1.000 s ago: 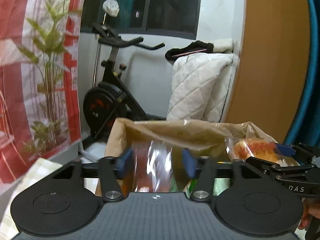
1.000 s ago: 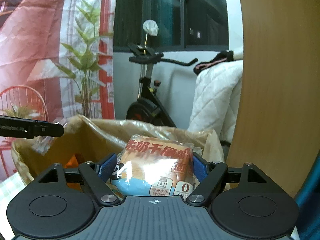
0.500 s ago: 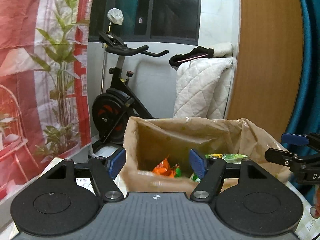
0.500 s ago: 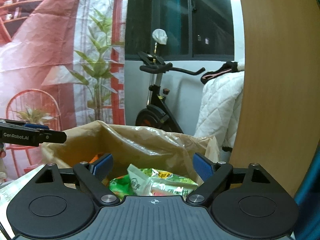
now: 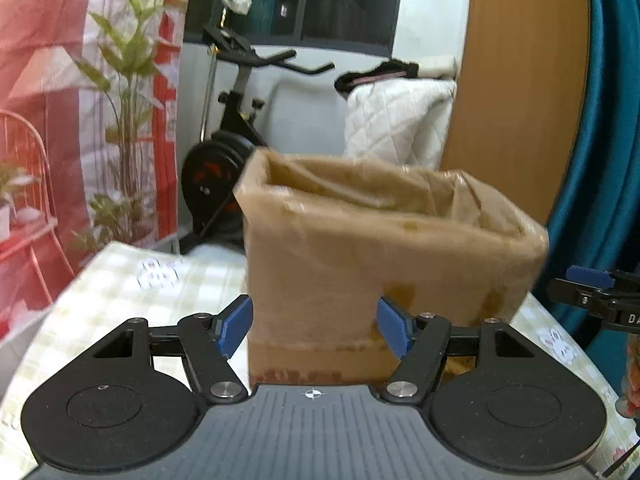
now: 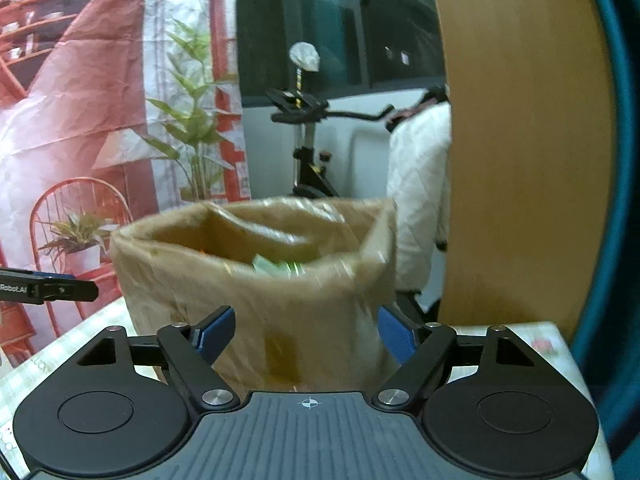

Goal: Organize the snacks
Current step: 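Withdraw both tools from the box down to the snack pile, then grasp the green cake packet with left tool while right tool grasps yellow packet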

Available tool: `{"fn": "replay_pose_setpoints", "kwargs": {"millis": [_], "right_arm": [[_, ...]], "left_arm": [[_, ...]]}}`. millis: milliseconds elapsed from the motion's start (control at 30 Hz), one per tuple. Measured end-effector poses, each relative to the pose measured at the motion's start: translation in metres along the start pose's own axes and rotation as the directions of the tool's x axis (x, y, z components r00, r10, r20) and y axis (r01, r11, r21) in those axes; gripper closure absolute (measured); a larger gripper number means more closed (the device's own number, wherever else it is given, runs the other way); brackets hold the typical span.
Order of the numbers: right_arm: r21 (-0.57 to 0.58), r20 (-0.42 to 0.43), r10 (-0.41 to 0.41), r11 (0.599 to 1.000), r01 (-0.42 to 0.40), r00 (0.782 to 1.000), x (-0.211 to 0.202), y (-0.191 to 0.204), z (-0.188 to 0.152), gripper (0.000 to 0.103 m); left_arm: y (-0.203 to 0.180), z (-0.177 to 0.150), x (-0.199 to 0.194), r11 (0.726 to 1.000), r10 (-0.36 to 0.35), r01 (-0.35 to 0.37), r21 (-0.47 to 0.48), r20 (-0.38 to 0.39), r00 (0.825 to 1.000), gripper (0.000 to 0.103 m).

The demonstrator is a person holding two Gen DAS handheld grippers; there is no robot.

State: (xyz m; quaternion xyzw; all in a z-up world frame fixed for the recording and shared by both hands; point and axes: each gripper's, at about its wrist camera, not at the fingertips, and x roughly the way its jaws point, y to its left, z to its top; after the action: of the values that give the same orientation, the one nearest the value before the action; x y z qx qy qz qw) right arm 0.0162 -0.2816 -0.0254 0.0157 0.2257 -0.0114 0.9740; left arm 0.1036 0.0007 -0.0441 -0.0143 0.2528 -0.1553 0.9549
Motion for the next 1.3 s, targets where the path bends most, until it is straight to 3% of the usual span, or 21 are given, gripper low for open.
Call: {"fn": "replay_pose_setpoints", "kwargs": {"millis": [200, 267, 433, 667, 933, 1167, 1300], "right_arm": [[0.025, -0.135, 0.012, 1.000, -0.009, 0.991, 0.018, -0.013, -0.043, 0.038], [0.021, -0.200, 0.017, 1.000, -0.013, 0.980, 0.032, -0.016, -0.059, 0.043], [0.024, -0.305, 0.051, 0.999, -0.046, 0.951, 0.067, -0.018, -0.077, 0.046], [-0.160, -0.449, 0.037, 0.980, -0.121, 0.893, 0.106, 0.006, -0.092, 0.046], [-0.165, -0.494, 0.041, 0.976, -0.140, 0.869, 0.128, 0.013, -0.098, 0.048], [-0.189, -0.497, 0.023, 0.973, -0.135, 0.867, 0.124, 0.020, -0.099, 0.071], [-0.180, -0.489, 0.029, 0.975, -0.133, 0.872, 0.115, 0.015, -0.098, 0.072]], "left_arm": [[-0.008, -0.024, 0.021, 0.999, -0.041, 0.043, 0.021, -0.079, 0.996, 0.039], [-0.010, -0.031, 0.031, 0.998, -0.053, 0.055, 0.018, -0.105, 0.993, 0.043], [-0.011, -0.045, 0.055, 0.997, -0.080, 0.083, 0.008, -0.173, 0.982, 0.043], [-0.014, -0.059, 0.085, 0.987, -0.159, 0.154, -0.041, -0.260, 0.952, 0.044], [-0.023, -0.067, 0.109, 0.982, -0.189, 0.180, -0.057, -0.307, 0.933, 0.043], [-0.031, -0.068, 0.128, 0.981, -0.195, 0.180, -0.074, -0.347, 0.917, 0.034], [-0.038, -0.072, 0.140, 0.983, -0.185, 0.172, -0.069, -0.360, 0.914, 0.031]]}}
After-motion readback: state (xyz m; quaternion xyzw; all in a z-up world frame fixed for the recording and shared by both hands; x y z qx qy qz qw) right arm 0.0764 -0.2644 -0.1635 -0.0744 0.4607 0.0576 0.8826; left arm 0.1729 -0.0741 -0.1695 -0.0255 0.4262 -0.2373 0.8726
